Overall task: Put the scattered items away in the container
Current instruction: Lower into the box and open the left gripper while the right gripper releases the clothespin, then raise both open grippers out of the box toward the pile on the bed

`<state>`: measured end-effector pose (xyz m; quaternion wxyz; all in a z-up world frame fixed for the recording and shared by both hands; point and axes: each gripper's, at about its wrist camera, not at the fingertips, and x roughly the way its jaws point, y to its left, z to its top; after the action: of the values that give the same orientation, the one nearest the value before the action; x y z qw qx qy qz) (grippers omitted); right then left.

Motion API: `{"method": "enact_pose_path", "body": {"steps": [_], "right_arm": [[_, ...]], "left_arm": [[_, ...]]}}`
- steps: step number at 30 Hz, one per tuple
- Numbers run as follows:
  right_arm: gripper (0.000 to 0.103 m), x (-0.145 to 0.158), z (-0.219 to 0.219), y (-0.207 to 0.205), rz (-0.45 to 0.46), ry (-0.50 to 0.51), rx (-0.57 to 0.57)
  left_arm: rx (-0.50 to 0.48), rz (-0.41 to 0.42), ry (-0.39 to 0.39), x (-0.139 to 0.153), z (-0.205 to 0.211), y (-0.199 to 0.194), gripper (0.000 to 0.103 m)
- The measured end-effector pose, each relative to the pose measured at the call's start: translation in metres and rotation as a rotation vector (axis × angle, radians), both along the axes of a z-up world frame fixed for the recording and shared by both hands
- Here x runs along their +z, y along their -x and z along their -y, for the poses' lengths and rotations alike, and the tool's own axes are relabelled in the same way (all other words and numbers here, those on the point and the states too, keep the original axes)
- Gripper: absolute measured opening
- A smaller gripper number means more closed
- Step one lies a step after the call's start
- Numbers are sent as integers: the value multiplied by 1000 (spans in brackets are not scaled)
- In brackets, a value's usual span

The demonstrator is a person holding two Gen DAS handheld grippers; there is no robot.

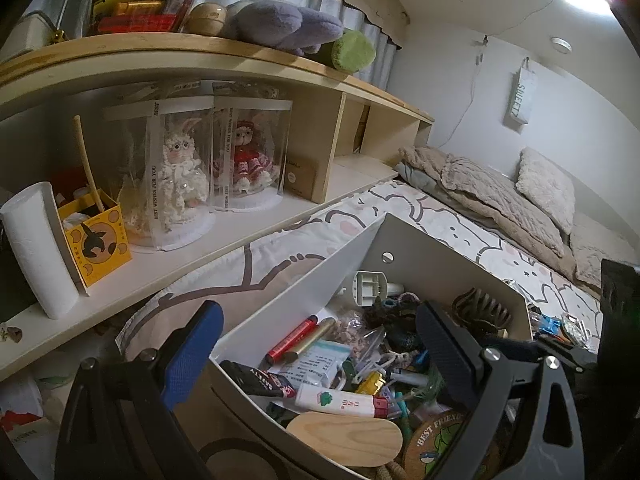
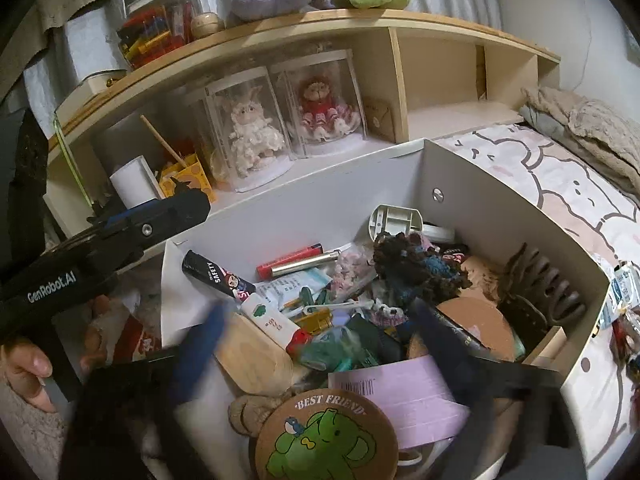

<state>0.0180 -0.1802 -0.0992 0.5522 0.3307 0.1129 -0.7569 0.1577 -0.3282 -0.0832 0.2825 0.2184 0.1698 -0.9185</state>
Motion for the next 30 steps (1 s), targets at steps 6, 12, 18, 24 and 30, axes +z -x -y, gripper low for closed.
{"method": "enact_pose_path", "body": {"steps": [6, 12, 18, 24, 30], "right_arm": [[103, -5, -3, 2, -10, -33, -27], [103, -4, -12, 8, -8, -21, -65], [103, 2, -21, 14, -13, 0, -104], [103, 10, -32, 18, -31, 26, -140], [103, 19, -45, 22, -45, 46, -178]], "left_arm": [[-4, 6, 4, 0, -2, 2, 98], [-9, 11, 16, 2, -7, 4, 98], [-11, 15, 31, 7, -12, 4, 98], [-11, 22, 52, 12, -18, 3, 98], [-22, 18, 72, 16, -26, 1, 98]]}}
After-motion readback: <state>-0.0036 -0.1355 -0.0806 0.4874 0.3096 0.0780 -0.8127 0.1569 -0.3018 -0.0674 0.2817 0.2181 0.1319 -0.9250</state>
